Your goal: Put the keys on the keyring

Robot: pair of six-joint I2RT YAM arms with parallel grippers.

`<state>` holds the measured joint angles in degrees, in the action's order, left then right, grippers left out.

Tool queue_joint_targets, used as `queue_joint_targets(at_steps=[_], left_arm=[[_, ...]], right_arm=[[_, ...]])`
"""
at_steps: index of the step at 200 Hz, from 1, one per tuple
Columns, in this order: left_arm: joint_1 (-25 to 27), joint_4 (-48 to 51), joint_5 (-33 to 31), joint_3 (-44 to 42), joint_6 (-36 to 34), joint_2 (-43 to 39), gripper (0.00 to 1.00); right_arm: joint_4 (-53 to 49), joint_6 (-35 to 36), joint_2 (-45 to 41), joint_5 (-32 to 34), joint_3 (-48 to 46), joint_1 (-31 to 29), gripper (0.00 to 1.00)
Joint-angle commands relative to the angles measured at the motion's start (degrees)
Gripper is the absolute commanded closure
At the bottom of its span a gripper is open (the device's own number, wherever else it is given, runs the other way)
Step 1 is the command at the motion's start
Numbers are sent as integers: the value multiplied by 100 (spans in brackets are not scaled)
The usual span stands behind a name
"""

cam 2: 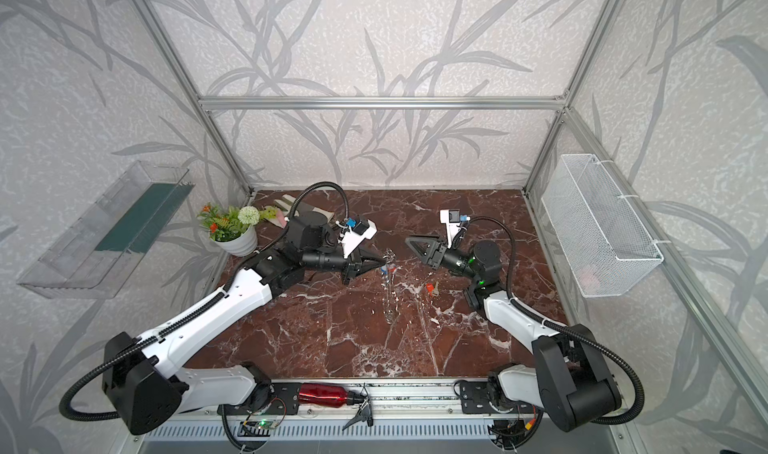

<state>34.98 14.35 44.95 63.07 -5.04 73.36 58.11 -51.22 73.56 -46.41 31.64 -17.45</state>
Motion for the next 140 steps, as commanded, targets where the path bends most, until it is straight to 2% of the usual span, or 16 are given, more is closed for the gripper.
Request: queue_joint_targets(at_steps=[1,17,69,108,140], left_arm=[[-9,181,133,136,-357,20,100],[-10,-554,101,-131,56,-19,100],[0,-3947,-300,-1361,1732,-165,100],[38,-6046,-678,-2062,2490,-41,100],[106,-7607,-735,-2418,2977,206,100]], right_arm=[[332,-26,-50,-64,-44,5,61],[558,-153,70,-158,-28,-8,61],[833,-330,240,-324,44,-65,62],[413,-182,57,-316,171,-160,62],[237,-310,-47,-415,280,-180,61]])
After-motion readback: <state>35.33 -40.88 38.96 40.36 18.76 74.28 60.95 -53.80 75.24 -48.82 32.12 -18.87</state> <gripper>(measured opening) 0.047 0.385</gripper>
